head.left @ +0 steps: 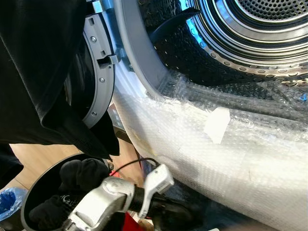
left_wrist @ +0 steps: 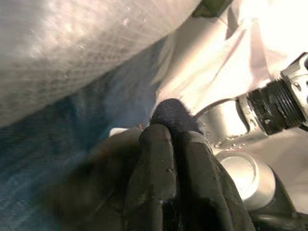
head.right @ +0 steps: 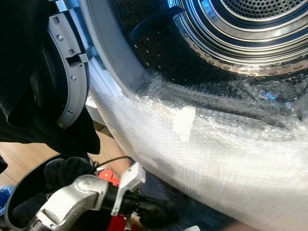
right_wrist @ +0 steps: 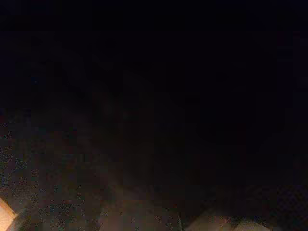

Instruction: Clothes washing

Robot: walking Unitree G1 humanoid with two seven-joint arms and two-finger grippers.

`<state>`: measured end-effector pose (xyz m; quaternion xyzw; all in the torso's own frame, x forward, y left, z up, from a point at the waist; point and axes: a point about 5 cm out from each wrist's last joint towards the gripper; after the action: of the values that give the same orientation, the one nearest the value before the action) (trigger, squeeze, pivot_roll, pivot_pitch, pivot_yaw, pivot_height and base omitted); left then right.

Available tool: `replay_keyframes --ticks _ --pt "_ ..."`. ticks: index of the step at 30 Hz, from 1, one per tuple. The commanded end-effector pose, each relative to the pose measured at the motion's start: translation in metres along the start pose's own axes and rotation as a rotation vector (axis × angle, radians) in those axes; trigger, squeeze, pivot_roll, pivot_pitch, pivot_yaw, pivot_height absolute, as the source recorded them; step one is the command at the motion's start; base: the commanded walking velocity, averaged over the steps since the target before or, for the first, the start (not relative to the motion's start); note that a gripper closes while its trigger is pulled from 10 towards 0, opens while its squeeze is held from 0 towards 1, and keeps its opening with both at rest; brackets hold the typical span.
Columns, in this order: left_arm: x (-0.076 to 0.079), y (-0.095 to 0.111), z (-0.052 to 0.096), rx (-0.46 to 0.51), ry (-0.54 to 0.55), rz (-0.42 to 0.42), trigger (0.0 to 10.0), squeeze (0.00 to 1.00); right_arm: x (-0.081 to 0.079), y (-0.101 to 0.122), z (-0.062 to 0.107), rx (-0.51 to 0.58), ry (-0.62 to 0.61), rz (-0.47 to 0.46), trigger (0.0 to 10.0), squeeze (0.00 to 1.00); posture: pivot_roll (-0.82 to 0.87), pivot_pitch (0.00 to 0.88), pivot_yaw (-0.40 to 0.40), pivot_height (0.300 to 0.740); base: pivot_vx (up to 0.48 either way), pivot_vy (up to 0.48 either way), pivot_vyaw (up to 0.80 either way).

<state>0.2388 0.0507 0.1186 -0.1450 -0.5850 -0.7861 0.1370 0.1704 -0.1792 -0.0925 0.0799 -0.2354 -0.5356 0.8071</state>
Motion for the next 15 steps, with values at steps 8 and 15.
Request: replay_keyframes --ticks 8,15 --pt "-0.011 -0.031 0.046 -0.062 0.154 0.088 0.0 0.0 -0.001 0.01 0.0 0.092 0.082 0.046 10.0 0.0 0.01 0.0 0.175 0.74 0.0 0.0 0.0" --pt "-0.013 -0.052 0.086 -0.066 0.313 0.161 0.0 0.0 0.008 0.01 0.005 0.202 0.346 0.199 10.0 0.0 0.01 0.0 0.16 0.74 0.0 0.0 0.0"
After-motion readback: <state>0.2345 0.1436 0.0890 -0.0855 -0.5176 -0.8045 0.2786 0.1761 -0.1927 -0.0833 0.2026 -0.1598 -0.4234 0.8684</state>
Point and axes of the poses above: a point about 5 cm out from each wrist's last joint towards the gripper, its own z axis pointing back from the gripper into the wrist, its own y axis along the axis of the wrist's last joint, x = y × z, and after that the axes turned 7 degrees about z, right-handed
